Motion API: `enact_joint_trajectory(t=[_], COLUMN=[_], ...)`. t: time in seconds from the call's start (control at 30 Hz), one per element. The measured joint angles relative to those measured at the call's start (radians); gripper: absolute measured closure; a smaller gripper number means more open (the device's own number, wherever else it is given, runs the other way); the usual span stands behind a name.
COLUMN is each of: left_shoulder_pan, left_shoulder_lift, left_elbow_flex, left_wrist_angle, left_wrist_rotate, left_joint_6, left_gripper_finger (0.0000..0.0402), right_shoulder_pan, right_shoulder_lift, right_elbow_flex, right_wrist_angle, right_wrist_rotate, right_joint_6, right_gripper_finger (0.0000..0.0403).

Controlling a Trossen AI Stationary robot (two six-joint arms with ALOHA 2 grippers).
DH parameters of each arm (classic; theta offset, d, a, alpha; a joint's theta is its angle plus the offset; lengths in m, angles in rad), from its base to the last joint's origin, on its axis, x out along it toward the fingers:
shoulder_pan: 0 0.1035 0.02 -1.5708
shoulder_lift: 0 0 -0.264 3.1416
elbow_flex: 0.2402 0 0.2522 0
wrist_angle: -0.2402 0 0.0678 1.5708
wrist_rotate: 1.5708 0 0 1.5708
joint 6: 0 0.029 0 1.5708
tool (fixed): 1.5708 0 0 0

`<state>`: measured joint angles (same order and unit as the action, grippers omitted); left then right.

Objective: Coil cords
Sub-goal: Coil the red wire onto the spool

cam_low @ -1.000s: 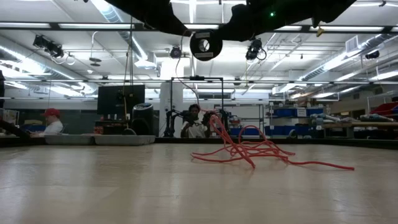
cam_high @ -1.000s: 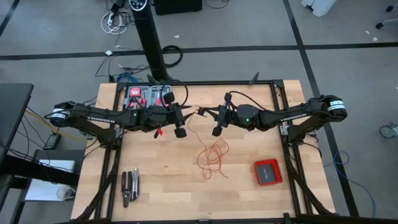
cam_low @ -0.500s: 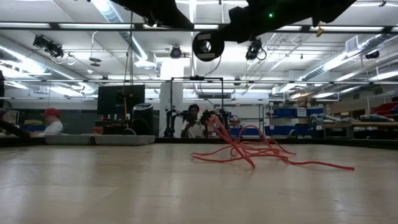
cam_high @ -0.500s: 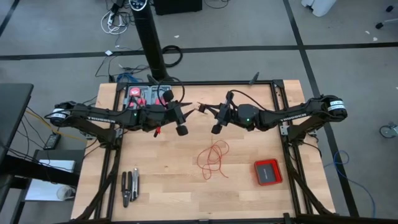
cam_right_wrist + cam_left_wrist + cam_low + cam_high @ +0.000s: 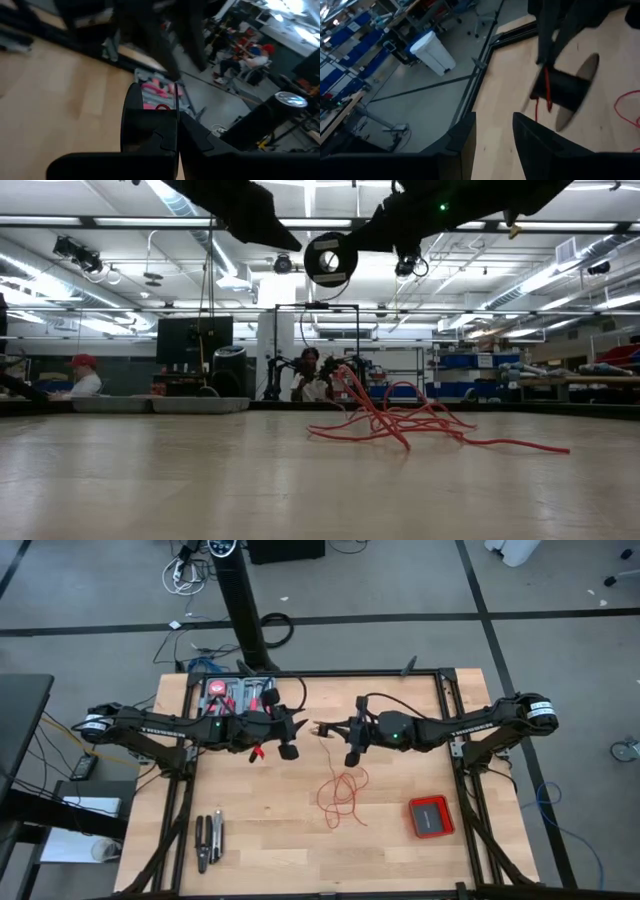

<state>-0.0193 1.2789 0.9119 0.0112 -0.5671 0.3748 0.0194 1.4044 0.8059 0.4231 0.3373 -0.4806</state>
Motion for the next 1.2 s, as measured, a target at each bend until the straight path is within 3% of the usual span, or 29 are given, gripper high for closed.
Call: enact_joint_trajectory(t=[0.13, 0.27, 0.37, 0.53, 1.1, 1.2], left_shoulder_pan=[0.013, 0.062, 0.079, 0.08, 0.08, 0.08], left_shoulder_lift=[0.0, 0.002, 0.004, 0.004, 0.019, 0.042], left_elbow_flex=[0.0, 0.0, 0.0, 0.0, 0.0, 0.0], left_wrist_angle=[0.0, -0.016, -0.037, -0.046, -0.007, 0.014], left_wrist_rotate=[0.08, 0.288, 0.356, 0.403, 0.4, 0.402], left_joint_6=[0.015, 0.007, -0.003, -0.005, 0.003, 0.028], left_gripper_finger=[0.027, 0.027, 0.027, 0.027, 0.0271, 0.0287], right_shoulder_pan=[-0.009, -0.015, -0.016, -0.015, -0.008, -0.008], right_shoulder_lift=[0.0, 0.0, 0.0, 0.0, 0.0, 0.0], right_elbow_flex=[0.0, 0.0, 0.0, 0.0, 0.0, 0.0], right_wrist_angle=[-0.042, -0.037, -0.046, -0.021, 0.033, 0.033], right_wrist_rotate=[-0.064, -0.091, -0.097, -0.098, -0.159, -0.182], right_joint_6=[-0.008, -0.006, 0.002, 0.006, 0.007, 0.006], right_gripper_finger=[0.0402, 0.0402, 0.0402, 0.0402, 0.0402, 0.0402])
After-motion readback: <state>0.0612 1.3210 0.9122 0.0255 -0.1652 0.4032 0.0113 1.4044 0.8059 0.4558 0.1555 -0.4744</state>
